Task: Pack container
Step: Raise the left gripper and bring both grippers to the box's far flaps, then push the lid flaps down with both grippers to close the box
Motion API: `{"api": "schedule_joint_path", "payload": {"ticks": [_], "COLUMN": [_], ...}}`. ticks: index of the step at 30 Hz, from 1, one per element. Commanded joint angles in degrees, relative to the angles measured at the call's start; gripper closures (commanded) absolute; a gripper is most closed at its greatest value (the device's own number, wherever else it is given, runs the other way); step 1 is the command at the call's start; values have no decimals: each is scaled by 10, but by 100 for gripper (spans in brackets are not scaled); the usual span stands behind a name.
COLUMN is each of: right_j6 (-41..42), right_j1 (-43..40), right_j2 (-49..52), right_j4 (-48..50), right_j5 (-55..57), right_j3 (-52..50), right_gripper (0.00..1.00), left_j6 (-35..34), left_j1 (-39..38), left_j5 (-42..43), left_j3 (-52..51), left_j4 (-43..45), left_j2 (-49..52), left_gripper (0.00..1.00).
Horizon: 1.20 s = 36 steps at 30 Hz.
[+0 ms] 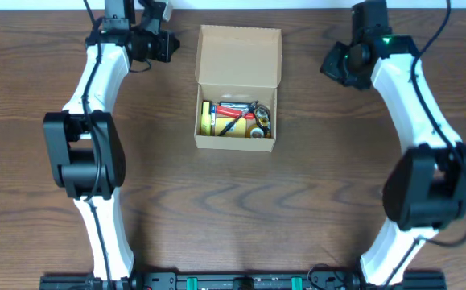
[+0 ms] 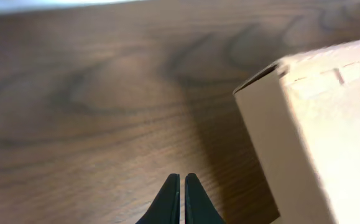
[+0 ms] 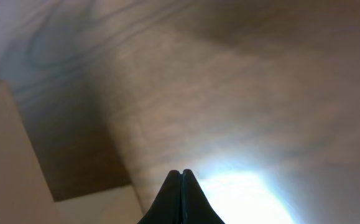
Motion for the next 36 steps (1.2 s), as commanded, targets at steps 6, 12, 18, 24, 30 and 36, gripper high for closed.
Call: {"api": "schedule_joint_path", "payload": {"ticks": [6,12,18,24,30,36], "right_j6": [-4,27,50,60,38,24], "right_j1": [-6,5,20,38,37,35], "right_j2": [128,174,189,189,189,188], "right_j4": [146,233,308,367,381,413], "right_j5": [-264,-329,-362,-391,-457,-523], "right_j3": [-4,-4,-4,-4,-4,-3], "right_gripper": [98,99,98,98,98,99], "left_j6": [-63,-68,-110,-111,-110,-110], "left_j1": [-6,-11,-12,-12,-9,5], "left_j5": [57,69,120,137,212,260], "left_j3": [3,3,3,3,13,59], "left_j4": [1,6,41,42,48,38], "left_j2": [51,64,79,83,83,83], "left_gripper": [94,94,94,94,94,95]}}
